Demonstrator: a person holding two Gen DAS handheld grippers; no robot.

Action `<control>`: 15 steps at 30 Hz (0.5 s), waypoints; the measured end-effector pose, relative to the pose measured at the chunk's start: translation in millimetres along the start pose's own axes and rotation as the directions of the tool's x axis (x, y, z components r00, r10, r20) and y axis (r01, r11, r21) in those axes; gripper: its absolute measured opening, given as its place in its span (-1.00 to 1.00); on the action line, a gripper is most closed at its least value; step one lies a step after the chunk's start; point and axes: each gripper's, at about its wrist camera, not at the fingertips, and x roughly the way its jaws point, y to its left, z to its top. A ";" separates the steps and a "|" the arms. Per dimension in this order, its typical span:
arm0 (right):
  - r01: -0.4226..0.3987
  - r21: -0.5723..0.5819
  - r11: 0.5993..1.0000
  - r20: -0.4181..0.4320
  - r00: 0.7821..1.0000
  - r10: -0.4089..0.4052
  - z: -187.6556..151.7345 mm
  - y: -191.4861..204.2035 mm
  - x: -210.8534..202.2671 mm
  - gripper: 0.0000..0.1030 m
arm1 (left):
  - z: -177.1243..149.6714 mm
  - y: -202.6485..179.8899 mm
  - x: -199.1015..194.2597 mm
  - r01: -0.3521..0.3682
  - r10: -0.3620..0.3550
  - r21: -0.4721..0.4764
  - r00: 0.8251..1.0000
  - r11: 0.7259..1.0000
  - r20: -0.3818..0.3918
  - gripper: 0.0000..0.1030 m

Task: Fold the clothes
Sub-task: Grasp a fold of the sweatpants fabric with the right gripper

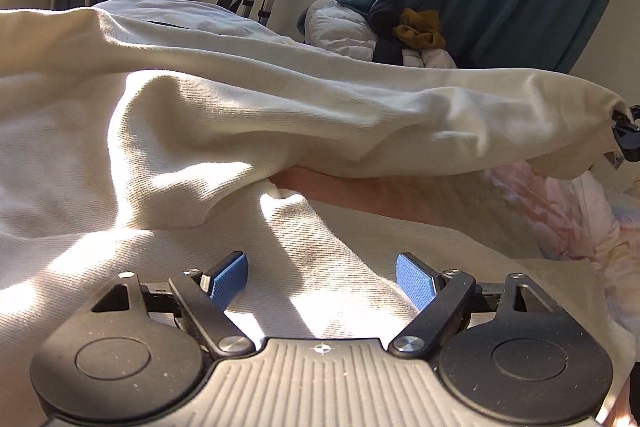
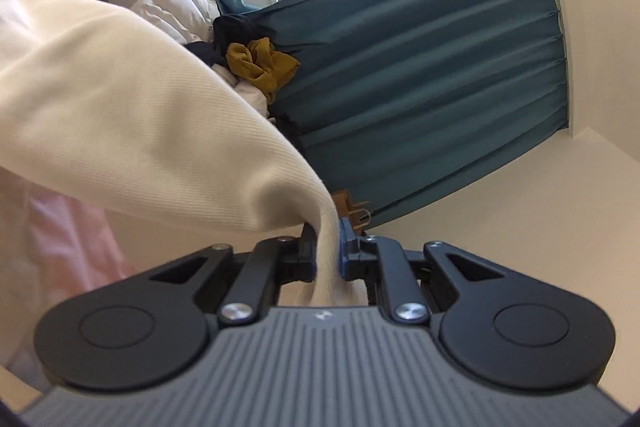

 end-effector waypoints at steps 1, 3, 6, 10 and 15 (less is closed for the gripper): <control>0.021 -0.008 1.000 -0.001 1.000 -0.021 -1.2 -5.4 5.8 -0.75 | -0.1 1.0 -0.1 0.005 -0.005 -0.004 1.000 1.000 -0.001 0.62; 0.067 -0.023 0.997 -0.007 0.998 -0.067 -5.2 -13.1 17.9 -0.75 | -0.5 1.6 0.7 0.014 -0.014 -0.007 1.000 1.000 -0.004 0.62; 0.121 -0.045 0.992 -0.039 0.992 -0.123 -18.6 -12.2 34.5 -0.75 | -0.9 3.0 4.2 0.029 -0.029 -0.007 0.999 1.000 -0.013 0.62; 0.039 -0.060 0.997 -0.127 0.991 -0.046 -54.4 21.1 36.9 -0.74 | 0.1 6.3 7.6 0.033 -0.033 -0.008 0.999 0.999 -0.020 0.62; -0.131 0.041 0.991 -0.199 0.970 0.136 -95.4 51.5 5.1 -0.75 | 0.8 8.8 7.7 0.035 -0.036 -0.016 0.999 0.999 -0.022 0.62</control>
